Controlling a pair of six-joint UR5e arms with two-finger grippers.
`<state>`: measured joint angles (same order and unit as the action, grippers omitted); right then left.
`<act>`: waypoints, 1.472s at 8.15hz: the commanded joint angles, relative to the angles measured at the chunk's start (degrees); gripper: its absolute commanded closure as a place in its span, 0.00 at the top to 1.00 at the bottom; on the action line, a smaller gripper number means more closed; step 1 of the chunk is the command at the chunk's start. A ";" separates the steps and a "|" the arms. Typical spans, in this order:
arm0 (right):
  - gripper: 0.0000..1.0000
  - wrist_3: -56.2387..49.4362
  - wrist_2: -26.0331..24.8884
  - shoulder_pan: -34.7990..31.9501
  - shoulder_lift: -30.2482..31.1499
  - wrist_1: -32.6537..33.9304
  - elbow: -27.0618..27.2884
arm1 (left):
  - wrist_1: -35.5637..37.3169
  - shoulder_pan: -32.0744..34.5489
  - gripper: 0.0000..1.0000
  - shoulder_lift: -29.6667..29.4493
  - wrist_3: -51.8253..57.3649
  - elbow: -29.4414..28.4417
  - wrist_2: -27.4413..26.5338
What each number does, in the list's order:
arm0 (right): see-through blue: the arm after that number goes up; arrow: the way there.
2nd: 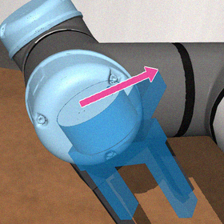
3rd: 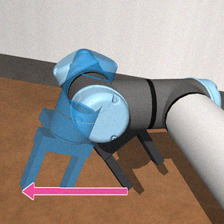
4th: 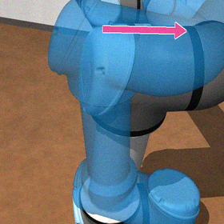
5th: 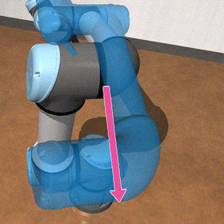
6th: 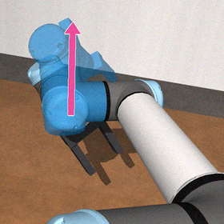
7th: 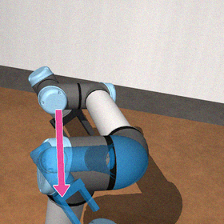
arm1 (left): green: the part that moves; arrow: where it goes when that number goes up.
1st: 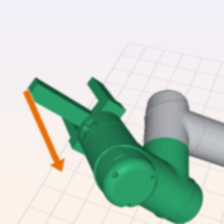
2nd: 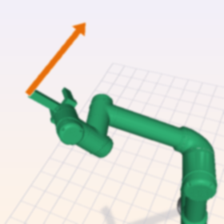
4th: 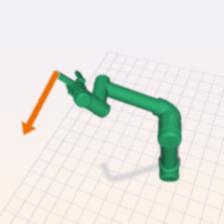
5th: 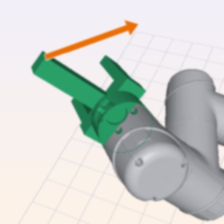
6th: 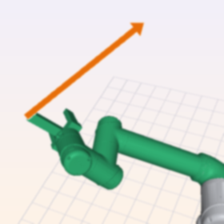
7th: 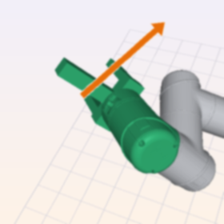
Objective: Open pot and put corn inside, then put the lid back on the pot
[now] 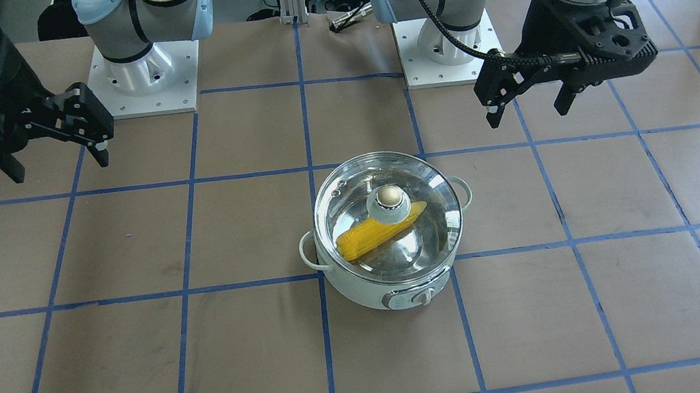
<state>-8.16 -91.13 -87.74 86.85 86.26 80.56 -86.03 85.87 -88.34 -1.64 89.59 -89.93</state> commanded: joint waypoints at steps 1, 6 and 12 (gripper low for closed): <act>1.00 5.25 -1.42 -4.63 -0.54 1.54 -0.06 | -0.10 0.17 1.00 0.01 -0.03 -0.03 0.10; 1.00 5.35 0.69 -5.42 -0.54 2.25 0.03 | -0.02 0.17 1.00 -0.07 0.06 -0.03 0.45; 1.00 4.91 0.69 -5.51 -0.46 2.25 0.03 | 0.16 0.17 1.00 -0.25 0.24 -0.03 0.54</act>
<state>-3.09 -90.44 -93.25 86.47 88.47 80.60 -85.97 86.04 -88.55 -1.51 89.56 -89.47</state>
